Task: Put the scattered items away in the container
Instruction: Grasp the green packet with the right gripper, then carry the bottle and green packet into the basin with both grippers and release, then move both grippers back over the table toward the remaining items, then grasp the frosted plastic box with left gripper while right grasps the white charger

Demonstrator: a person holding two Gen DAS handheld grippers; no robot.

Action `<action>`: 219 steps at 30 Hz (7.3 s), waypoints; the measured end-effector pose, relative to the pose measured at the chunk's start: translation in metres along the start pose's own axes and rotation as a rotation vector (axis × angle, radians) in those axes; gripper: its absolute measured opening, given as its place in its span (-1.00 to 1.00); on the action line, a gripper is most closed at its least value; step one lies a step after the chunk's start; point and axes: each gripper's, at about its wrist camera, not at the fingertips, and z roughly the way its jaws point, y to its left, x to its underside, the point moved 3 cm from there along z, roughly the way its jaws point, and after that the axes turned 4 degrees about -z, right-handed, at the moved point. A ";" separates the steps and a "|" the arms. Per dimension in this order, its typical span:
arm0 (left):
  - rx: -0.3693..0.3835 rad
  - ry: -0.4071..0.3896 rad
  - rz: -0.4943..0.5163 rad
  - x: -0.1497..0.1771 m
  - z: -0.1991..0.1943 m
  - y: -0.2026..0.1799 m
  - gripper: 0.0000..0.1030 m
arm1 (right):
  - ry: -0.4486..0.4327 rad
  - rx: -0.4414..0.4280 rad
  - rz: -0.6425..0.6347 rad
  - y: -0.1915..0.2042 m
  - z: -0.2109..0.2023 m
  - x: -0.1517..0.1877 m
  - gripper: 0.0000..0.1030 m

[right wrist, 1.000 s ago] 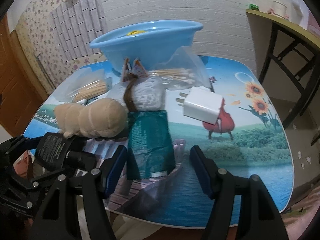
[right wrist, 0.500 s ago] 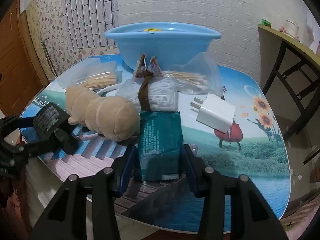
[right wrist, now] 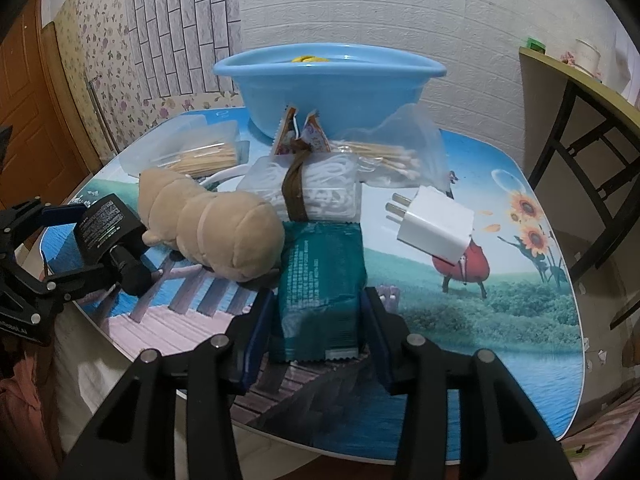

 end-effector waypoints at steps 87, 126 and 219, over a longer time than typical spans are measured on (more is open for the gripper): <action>0.021 -0.290 -0.088 -0.126 -0.063 -0.002 0.72 | -0.284 -0.083 0.038 -0.017 -0.057 -0.074 -0.29; 0.060 -0.271 -0.003 -0.193 0.012 -0.029 0.73 | -0.264 -0.090 0.093 -0.055 0.014 -0.140 -0.28; -0.172 -0.029 -0.231 -0.074 0.043 0.098 0.75 | 0.048 0.103 0.270 -0.079 0.036 -0.038 0.12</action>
